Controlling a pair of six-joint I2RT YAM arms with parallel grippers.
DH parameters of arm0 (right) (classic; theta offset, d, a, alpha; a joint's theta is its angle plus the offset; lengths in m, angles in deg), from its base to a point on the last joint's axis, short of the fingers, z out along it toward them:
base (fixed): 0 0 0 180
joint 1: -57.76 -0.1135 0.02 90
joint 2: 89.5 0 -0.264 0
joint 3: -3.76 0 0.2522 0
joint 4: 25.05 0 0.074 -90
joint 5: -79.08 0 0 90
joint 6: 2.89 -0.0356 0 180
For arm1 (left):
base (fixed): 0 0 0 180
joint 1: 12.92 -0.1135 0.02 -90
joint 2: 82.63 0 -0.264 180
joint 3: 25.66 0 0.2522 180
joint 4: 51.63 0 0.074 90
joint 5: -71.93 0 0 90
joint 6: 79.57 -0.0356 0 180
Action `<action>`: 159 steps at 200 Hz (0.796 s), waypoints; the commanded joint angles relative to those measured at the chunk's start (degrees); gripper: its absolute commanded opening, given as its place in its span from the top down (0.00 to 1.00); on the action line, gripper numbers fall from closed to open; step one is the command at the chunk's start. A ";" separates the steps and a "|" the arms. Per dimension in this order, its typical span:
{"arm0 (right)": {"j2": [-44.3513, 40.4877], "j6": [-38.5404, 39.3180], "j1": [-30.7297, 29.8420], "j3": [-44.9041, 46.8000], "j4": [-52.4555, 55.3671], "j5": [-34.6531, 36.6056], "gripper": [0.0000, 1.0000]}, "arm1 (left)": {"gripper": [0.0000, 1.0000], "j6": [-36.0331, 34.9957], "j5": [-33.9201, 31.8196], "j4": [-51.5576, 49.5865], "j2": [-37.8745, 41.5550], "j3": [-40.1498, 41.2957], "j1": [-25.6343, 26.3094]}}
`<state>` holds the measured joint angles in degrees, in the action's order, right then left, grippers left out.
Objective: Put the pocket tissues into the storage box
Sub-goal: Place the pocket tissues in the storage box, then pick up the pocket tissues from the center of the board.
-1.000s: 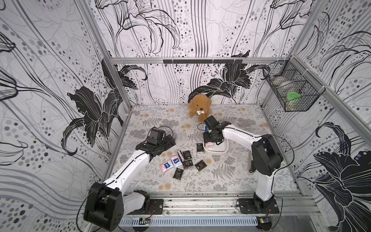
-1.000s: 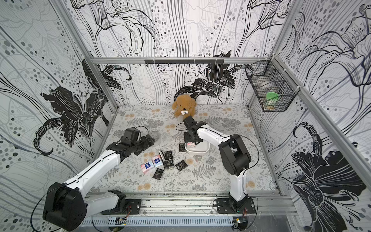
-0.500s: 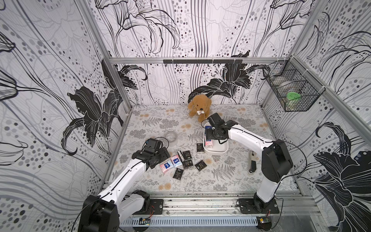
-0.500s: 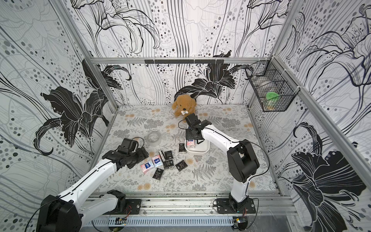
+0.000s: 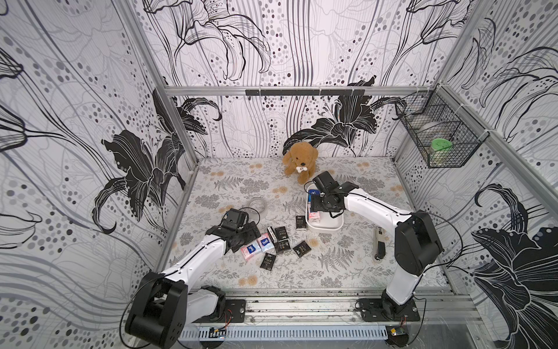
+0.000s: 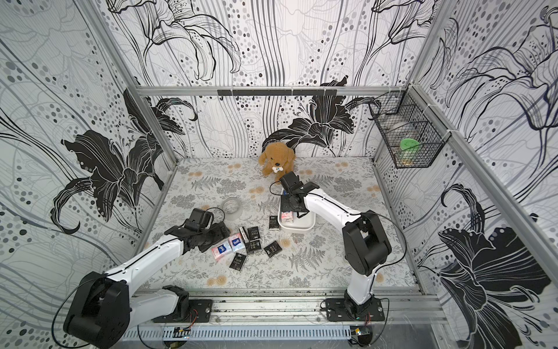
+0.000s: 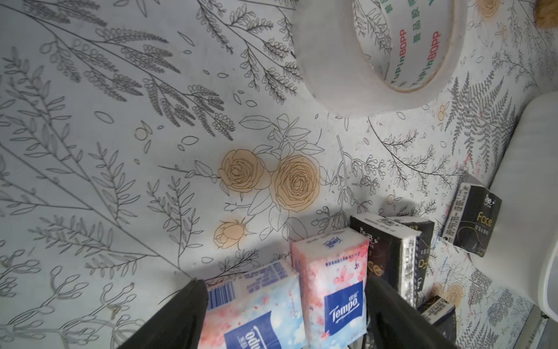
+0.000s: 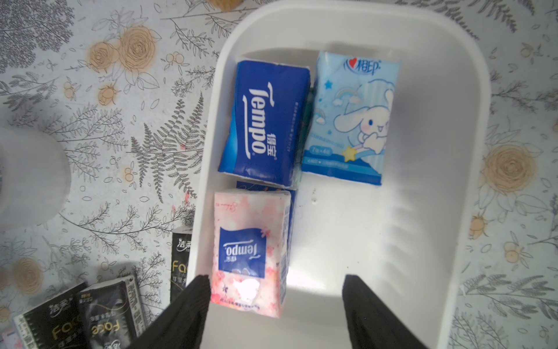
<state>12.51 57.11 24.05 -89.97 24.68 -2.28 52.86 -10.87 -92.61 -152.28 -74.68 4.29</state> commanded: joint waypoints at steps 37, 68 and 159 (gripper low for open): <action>-3.91 -0.67 0.45 1.44 1.12 1.07 0.25 | 0.12 0.07 6.54 0.91 1.31 2.10 0.18; -3.81 -0.76 0.54 1.92 1.04 1.04 0.24 | 0.12 4.80 9.03 0.50 5.85 5.05 1.12; -4.28 -0.94 0.58 3.21 0.77 1.19 0.24 | 0.12 1.98 -1.80 -16.32 7.02 -1.06 5.69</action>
<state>9.78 56.69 24.42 -87.56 24.63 -2.11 59.09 -5.03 -100.67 -143.41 -71.43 8.62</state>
